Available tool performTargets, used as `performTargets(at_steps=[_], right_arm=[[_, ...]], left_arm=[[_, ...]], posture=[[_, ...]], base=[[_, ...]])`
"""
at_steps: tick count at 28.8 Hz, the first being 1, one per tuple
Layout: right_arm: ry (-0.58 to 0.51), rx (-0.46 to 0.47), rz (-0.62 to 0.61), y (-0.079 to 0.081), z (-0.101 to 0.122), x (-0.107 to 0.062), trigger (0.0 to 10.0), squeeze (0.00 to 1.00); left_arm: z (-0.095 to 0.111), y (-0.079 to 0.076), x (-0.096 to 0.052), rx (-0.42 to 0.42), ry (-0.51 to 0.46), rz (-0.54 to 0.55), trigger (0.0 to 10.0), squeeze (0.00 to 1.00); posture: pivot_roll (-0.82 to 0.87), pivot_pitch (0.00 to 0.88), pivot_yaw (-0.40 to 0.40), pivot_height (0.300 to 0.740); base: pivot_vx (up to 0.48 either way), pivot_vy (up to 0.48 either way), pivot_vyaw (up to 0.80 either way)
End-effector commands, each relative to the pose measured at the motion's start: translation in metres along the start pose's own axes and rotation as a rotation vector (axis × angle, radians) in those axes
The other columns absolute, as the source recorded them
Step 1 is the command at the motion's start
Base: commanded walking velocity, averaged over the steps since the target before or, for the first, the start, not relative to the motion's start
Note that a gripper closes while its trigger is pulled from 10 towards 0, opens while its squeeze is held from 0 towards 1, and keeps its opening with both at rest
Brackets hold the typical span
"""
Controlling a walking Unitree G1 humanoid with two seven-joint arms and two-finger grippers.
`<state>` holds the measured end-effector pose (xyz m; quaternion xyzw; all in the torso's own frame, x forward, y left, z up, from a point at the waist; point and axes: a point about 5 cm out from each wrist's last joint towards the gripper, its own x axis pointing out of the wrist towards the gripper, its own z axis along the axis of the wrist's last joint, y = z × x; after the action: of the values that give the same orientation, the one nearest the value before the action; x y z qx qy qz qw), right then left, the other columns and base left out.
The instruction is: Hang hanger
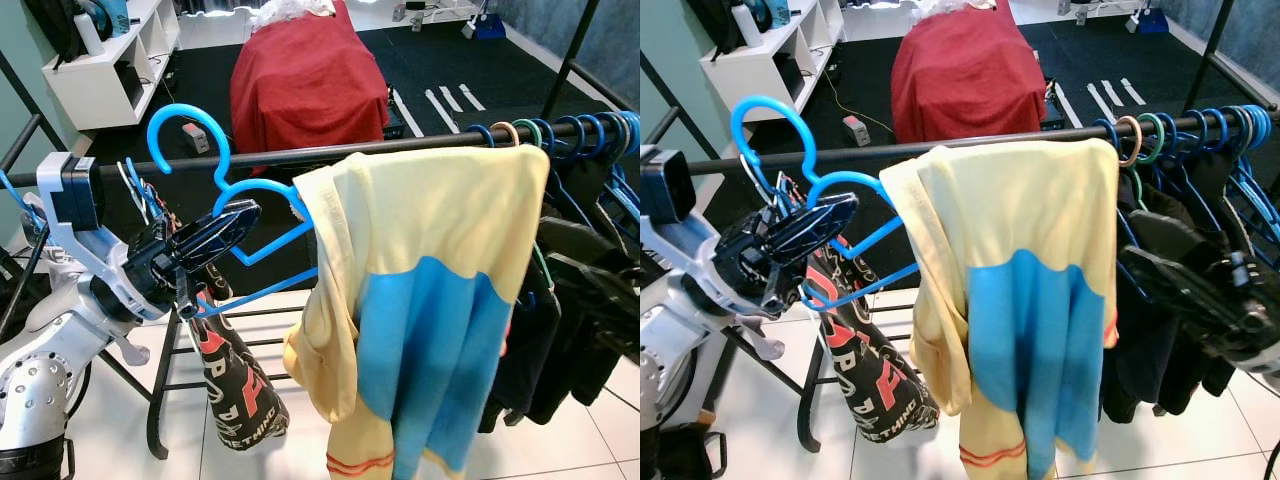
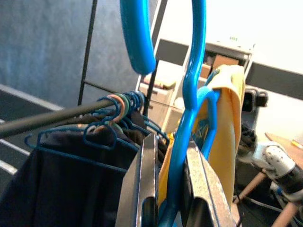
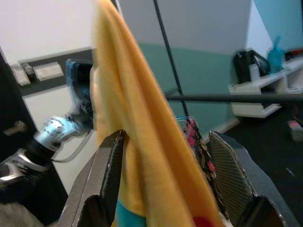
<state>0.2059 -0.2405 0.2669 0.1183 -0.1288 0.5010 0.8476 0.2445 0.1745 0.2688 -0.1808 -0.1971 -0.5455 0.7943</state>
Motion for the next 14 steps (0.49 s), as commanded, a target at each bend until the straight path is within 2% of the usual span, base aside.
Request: performTargets(at_steps=[1,4,5,6,7,14], right_arm=[[0.035,-0.025,-0.011,-0.002,-0.007,0.011,10.0,0.0],[0.038,-0.03,-0.028,-0.006,-0.009,0.015,10.0,0.0],[0.039,-0.034,-0.04,-0.009,-0.01,0.017,9.5,0.0],[0.039,-0.034,-0.042,-0.011,-0.011,0.019,1.5,0.0],[0.041,-0.035,-0.047,-0.012,-0.011,0.02,0.0,0.0],[0.047,-0.044,-0.072,-0.017,-0.013,0.022,0.0,0.0]], left_arm=[[0.001,-0.005,0.002,-0.005,-0.013,-0.046,9.2,0.0],[0.0,-0.006,0.002,-0.01,-0.013,-0.049,9.3,0.0],[0.0,-0.006,0.002,-0.012,-0.013,-0.051,9.3,0.0],[0.0,-0.006,0.003,-0.013,-0.016,-0.05,9.3,0.0],[-0.001,-0.005,0.003,-0.013,-0.017,-0.048,9.3,0.0],[-0.002,-0.004,0.004,-0.014,-0.02,-0.038,9.2,0.0]], posture=[[-0.1,0.119,0.07,0.74],[-0.1,0.118,0.069,0.74],[-0.1,0.118,0.068,0.74],[-0.1,0.119,0.068,0.74],[-0.1,0.119,0.068,0.74],[-0.1,0.118,0.066,0.74]], base=[[0.0,0.0,0.0],[0.0,0.0,0.0],[0.0,0.0,0.0],[0.0,0.0,0.0],[0.0,0.0,0.0],[0.0,0.0,0.0]])
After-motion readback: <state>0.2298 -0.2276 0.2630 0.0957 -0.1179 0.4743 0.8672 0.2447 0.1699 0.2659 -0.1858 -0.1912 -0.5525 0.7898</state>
